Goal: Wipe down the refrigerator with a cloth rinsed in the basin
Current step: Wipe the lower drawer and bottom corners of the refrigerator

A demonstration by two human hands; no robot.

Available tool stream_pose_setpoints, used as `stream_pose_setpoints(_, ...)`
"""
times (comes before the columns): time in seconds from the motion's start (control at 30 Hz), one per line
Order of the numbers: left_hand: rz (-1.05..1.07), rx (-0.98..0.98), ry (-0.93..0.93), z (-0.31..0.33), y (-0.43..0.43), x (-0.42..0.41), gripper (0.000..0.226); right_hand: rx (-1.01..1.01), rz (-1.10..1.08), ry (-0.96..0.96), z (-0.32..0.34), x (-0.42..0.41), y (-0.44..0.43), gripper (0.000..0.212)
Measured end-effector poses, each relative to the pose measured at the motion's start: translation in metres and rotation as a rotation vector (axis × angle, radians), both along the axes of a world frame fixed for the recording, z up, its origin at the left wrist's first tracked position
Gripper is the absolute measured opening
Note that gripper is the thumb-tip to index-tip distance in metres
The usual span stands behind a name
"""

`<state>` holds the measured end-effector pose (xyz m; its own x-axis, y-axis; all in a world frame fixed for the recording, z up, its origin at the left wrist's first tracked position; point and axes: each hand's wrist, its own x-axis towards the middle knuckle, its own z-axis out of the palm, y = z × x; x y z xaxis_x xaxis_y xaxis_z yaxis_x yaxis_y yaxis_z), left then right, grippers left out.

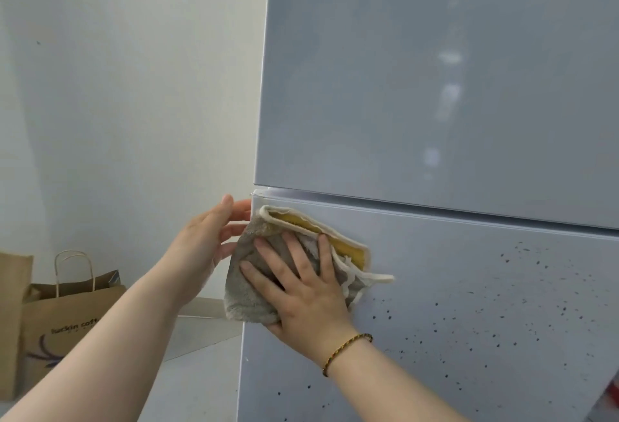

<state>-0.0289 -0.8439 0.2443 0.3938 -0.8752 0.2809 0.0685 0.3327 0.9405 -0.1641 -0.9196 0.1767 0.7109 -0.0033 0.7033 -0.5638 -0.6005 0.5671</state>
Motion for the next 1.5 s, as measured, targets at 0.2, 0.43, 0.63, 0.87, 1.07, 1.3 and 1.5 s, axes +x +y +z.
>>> stream_pose_setpoints(0.2,0.005,0.011,-0.037,0.005,0.004,-0.002,0.029,-0.078,0.164,-0.006,0.036,-0.018,-0.003,0.046)
stream_pose_setpoints(0.43,0.117,-0.003,-0.086,0.001,0.001,-0.01,0.03,0.075,-0.002,-0.318,0.014,-0.018,-0.006,0.057)
stream_pose_setpoints(0.63,0.207,-0.002,-0.159,0.004,-0.003,-0.017,0.02,-0.032,0.044,0.055,-0.039,-0.024,-0.006,0.058)
stream_pose_setpoints(0.87,0.397,0.027,-0.247,0.002,-0.011,-0.026,0.013,-0.074,0.112,-0.386,0.027,-0.058,-0.031,0.029)
stream_pose_setpoints(1.07,0.444,0.017,-0.237,-0.004,-0.017,-0.026,0.014,0.06,0.055,-0.353,-0.03,-0.026,-0.015,0.035)
stream_pose_setpoints(1.3,0.469,-0.015,-0.278,-0.005,-0.018,-0.028,0.014,-0.064,0.148,0.012,-0.038,-0.042,-0.023,0.035)
stream_pose_setpoints(1.5,0.488,-0.017,-0.29,-0.004,-0.016,-0.033,0.017,0.082,0.059,-0.669,0.02,-0.113,-0.056,0.036)
